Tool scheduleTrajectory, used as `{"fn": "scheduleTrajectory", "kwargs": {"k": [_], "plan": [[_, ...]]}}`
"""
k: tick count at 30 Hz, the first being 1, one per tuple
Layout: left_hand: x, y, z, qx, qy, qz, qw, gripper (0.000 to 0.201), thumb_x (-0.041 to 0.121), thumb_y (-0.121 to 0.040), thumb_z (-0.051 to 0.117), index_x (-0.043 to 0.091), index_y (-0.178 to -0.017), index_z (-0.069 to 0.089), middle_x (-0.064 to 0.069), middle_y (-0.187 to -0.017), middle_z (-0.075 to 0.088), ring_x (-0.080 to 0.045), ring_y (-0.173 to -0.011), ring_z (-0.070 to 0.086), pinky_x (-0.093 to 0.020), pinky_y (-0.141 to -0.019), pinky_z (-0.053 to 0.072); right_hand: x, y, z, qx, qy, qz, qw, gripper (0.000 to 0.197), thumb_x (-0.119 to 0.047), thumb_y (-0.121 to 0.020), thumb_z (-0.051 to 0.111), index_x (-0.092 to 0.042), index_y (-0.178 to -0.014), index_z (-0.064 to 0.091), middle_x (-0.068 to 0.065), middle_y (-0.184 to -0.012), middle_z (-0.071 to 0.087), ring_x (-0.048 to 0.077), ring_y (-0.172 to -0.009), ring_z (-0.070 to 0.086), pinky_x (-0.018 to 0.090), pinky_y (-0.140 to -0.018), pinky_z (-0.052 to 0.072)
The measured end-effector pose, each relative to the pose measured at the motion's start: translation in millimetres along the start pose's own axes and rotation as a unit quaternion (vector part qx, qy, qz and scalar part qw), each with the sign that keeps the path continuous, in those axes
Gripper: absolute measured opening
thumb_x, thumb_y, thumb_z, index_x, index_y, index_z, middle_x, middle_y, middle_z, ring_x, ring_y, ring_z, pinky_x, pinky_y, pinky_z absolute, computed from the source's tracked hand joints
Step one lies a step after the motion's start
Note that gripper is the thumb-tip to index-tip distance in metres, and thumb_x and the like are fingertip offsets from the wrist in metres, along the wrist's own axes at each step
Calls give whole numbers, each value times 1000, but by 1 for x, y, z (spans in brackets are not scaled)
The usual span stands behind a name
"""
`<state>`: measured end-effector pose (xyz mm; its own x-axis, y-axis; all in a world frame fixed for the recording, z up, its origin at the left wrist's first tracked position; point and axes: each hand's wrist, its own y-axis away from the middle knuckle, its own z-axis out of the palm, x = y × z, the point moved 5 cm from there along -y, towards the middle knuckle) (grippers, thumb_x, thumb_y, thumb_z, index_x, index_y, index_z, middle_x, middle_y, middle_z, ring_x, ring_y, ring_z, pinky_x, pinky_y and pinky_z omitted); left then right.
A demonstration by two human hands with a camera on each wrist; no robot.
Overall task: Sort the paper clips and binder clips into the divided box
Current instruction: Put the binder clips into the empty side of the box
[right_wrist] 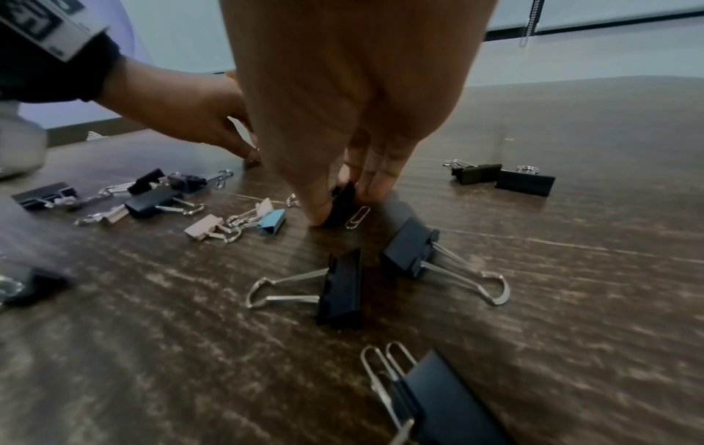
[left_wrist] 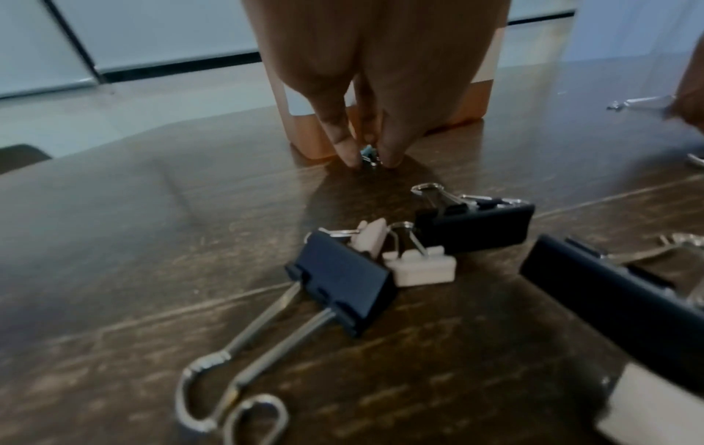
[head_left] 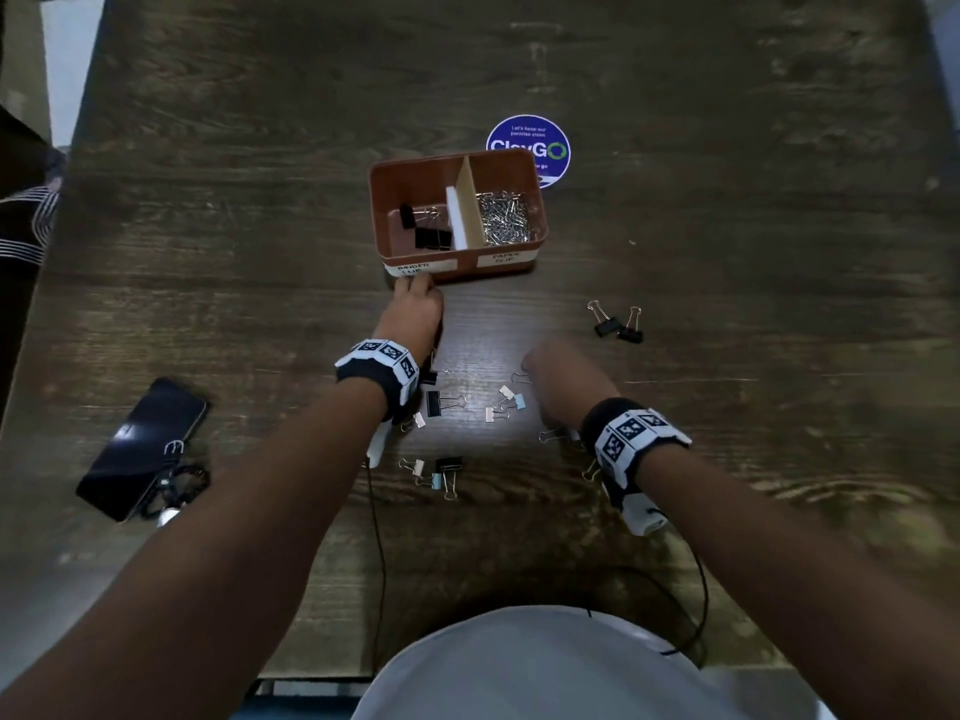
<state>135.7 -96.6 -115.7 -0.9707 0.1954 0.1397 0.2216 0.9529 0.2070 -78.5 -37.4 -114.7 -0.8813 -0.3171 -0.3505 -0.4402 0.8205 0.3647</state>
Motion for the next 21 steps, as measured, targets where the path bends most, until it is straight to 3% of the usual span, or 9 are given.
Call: {"fn": "scheduleTrajectory", "kwargs": {"k": [5, 7, 9, 11, 14, 17, 19, 21], "plan": [[-10, -2, -3, -6, 50, -85, 995, 29, -4, -85, 57, -4, -114, 59, -24, -120, 54, -40, -111, 47, -45, -95, 43, 8, 7, -19, 24, -21, 6, 999, 24, -3, -87, 58, -8, -111, 56, 5, -108, 40, 16, -74, 48, 31, -67, 49], [-15, -2, -1, -29, 68, -126, 989, 32, 8, -89, 62, -3, -118, 54, -25, -123, 51, -41, -112, 49, -47, -94, 44, 23, 6, -34, 43, -73, 44, 995, 30, 3, -84, 58, -9, -111, 55, 4, -115, 39, 18, -88, 53, 30, -80, 50], [-15, -3, 1, -71, 76, -140, 985, 30, 12, -94, 59, -4, -119, 53, -26, -123, 49, -42, -109, 53, -48, -93, 44, 46, 5, -46, 63, -138, 100, 983, 44, 10, -80, 54, -10, -119, 56, 5, -125, 45, 20, -110, 49, 32, -100, 43], [-4, -6, 2, -100, 78, -122, 984, 23, 5, -95, 54, -4, -116, 55, -23, -123, 46, -42, -102, 57, -47, -90, 46, 71, 8, -56, 77, -215, 173, 958, 46, 12, -81, 49, -13, -119, 59, 7, -123, 55, 20, -113, 49, 36, -102, 41], [29, -18, -7, -73, 116, -49, 989, 17, -1, -91, 51, 0, -108, 54, -21, -118, 50, -38, -96, 59, -46, -86, 48, 104, 17, -72, 126, -281, 251, 918, 31, 5, -86, 44, -9, -105, 65, 13, -107, 64, 23, -98, 56, 29, -85, 41], [71, -37, -23, -40, 181, 13, 983, 26, -2, -91, 45, 5, -116, 50, -17, -100, 60, -30, -86, 59, -39, -79, 47, 125, 19, -77, 123, -258, 289, 914, 25, -13, -94, 41, -7, -98, 65, 18, -105, 65, 31, -97, 56, 32, -86, 42], [101, -50, -28, -56, 211, 37, 975, 35, -2, -91, 43, 8, -124, 47, -11, -100, 61, -25, -86, 58, -35, -81, 48, 130, 18, -72, 82, -249, 310, 914, 27, -32, -95, 45, -10, -105, 59, 17, -110, 60, 33, -99, 56, 41, -92, 46], [133, -61, -29, -79, 213, 54, 972, 25, 5, -94, 44, 11, -118, 49, -9, -107, 64, -24, -93, 62, -36, -85, 51, 127, 17, -66, 33, -212, 310, 926, 38, -38, -89, 58, -14, -118, 51, 12, -115, 56, 30, -102, 56, 45, -94, 49]]}}
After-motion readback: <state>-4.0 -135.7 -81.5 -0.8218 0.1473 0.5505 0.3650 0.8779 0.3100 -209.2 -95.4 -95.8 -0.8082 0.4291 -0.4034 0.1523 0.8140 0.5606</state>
